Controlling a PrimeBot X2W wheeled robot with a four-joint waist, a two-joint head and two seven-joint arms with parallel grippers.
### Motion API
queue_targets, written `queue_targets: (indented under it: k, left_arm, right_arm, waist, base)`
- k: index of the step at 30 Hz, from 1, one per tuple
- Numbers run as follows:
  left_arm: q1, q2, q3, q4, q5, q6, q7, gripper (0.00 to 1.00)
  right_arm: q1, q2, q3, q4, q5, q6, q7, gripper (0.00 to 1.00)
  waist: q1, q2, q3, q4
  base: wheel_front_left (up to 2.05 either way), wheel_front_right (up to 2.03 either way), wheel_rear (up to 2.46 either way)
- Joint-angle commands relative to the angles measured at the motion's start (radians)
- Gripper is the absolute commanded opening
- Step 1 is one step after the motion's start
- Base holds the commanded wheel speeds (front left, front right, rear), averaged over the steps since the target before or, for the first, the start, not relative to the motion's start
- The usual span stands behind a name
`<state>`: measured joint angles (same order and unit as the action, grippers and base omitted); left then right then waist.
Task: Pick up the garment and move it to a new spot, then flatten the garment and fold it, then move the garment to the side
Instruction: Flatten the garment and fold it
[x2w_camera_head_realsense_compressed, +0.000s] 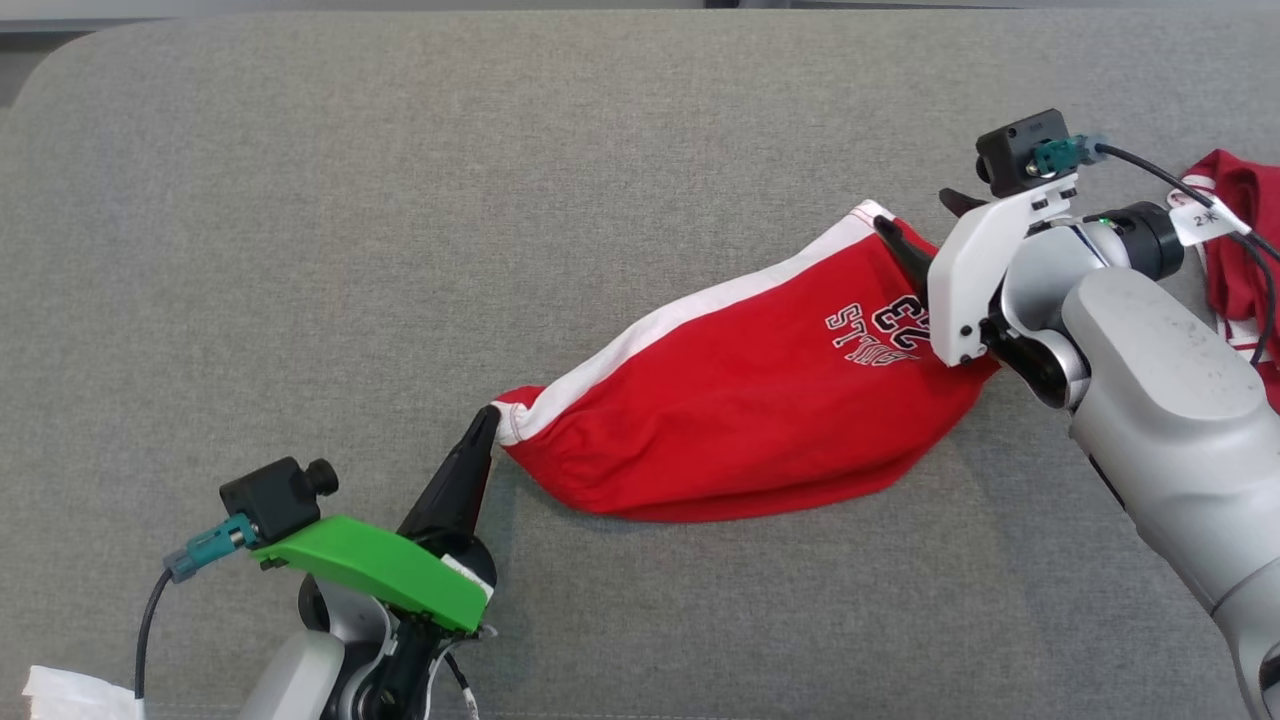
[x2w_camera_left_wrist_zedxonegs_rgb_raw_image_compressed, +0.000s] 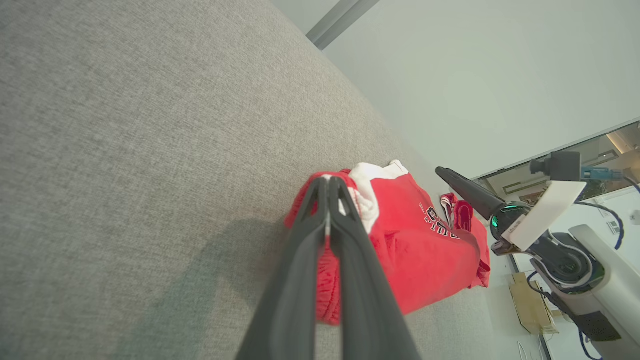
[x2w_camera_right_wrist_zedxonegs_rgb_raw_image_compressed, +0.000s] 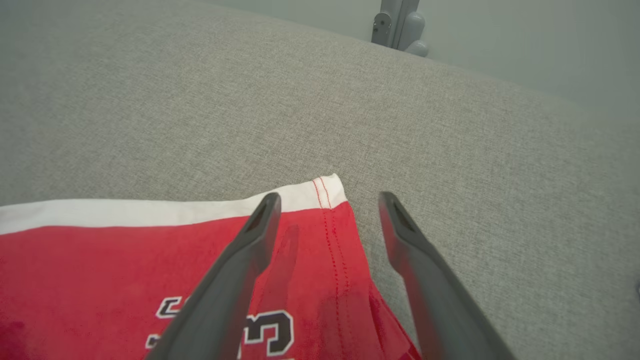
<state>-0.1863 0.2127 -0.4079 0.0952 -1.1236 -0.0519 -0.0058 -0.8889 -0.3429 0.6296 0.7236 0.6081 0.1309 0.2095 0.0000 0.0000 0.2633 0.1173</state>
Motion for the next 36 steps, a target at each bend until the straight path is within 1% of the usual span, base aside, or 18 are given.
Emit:
queue_targets:
  k: [1, 5, 6, 10, 15, 20, 21, 24, 26, 31, 34, 35, 36]
  left_arm:
    - [-0.022, -0.002, -0.003, 0.002, 0.010, -0.005, -0.002, 0.00]
    - [-0.035, -0.011, -0.014, 0.008, 0.017, -0.012, -0.003, 0.00]
    - [-0.035, -0.011, -0.014, 0.008, 0.017, -0.012, -0.003, 0.00]
    - [-0.044, -0.017, -0.021, 0.014, 0.019, -0.015, -0.004, 0.00]
    - [-0.059, -0.022, -0.029, 0.021, 0.020, -0.023, 0.001, 0.00]
    - [-0.071, -0.026, -0.041, 0.029, 0.018, -0.032, 0.004, 0.00]
    - [-0.073, -0.027, -0.042, 0.029, 0.017, -0.034, 0.004, 0.00]
    - [-0.077, -0.027, -0.044, 0.033, 0.016, -0.038, 0.002, 0.00]
    - [-0.080, -0.027, -0.043, 0.036, 0.015, -0.040, -0.002, 0.00]
    - [-0.082, -0.022, -0.030, 0.044, 0.019, -0.044, -0.024, 0.00]
    - [-0.084, -0.015, -0.020, 0.046, 0.027, -0.045, -0.040, 0.00]
    - [-0.088, -0.010, -0.010, 0.042, 0.032, -0.045, -0.054, 0.00]
    - [-0.091, -0.007, -0.004, 0.038, 0.035, -0.044, -0.061, 0.00]
  right_arm:
    - [-0.031, 0.003, 0.019, 0.029, 0.005, -0.001, 0.020, 1.00]
    - [-0.089, 0.012, 0.070, 0.110, 0.019, -0.001, 0.058, 1.00]
    - [-0.089, 0.012, 0.070, 0.110, 0.019, -0.001, 0.058, 1.00]
    - [-0.138, 0.018, 0.119, 0.180, 0.021, -0.001, 0.090, 1.00]
    - [-0.163, 0.023, 0.164, 0.245, 0.036, -0.001, 0.087, 1.00]
    - [-0.171, 0.015, 0.206, 0.279, 0.061, -0.001, 0.045, 1.00]
    - [-0.171, 0.012, 0.214, 0.285, 0.067, -0.001, 0.040, 0.96]
    - [-0.178, 0.009, 0.240, 0.294, 0.090, -0.001, 0.025, 0.00]
    - [-0.182, 0.003, 0.253, 0.297, 0.103, -0.001, 0.009, 0.00]
    - [-0.203, -0.013, 0.287, 0.282, 0.120, -0.001, -0.086, 0.00]
    - [-0.213, -0.023, 0.305, 0.264, 0.135, -0.001, -0.154, 0.00]
    - [-0.221, -0.030, 0.309, 0.254, 0.152, -0.001, -0.204, 0.00]
    - [-0.225, -0.032, 0.312, 0.247, 0.160, -0.001, -0.227, 0.00]
  waist:
    - [0.0000, 0.0000, 0.024, 0.027]
    - [0.0000, 0.0000, 0.035, 0.043]
    - [0.0000, 0.0000, 0.035, 0.043]
    - [0.0000, 0.0000, 0.044, 0.054]
    - [0.0000, 0.0000, 0.051, 0.067]
    - [0.0000, 0.0000, 0.053, 0.083]
    - [0.0000, 0.0000, 0.055, 0.086]
    - [0.0000, 0.0000, 0.062, 0.091]
    - [0.0000, 0.0000, 0.066, 0.092]
    - [0.0000, 0.0000, 0.066, 0.083]
    - [0.0000, 0.0000, 0.054, 0.068]
    - [0.0000, 0.0000, 0.041, 0.055]
    - [0.0000, 0.0000, 0.034, 0.048]
  base:
    - [0.00, 0.00, 0.00]
    - [0.00, 0.00, 0.00]
    - [0.00, 0.00, 0.00]
    - [0.00, 0.00, 0.00]
    - [0.00, 0.00, 0.00]
    - [0.00, 0.00, 0.00]
    - [0.00, 0.00, 0.00]
    - [0.00, 0.00, 0.00]
    - [0.00, 0.00, 0.00]
    - [0.00, 0.00, 0.00]
    - [0.00, 0.00, 0.00]
    - [0.00, 0.00, 0.00]
    - [0.00, 0.00, 0.00]
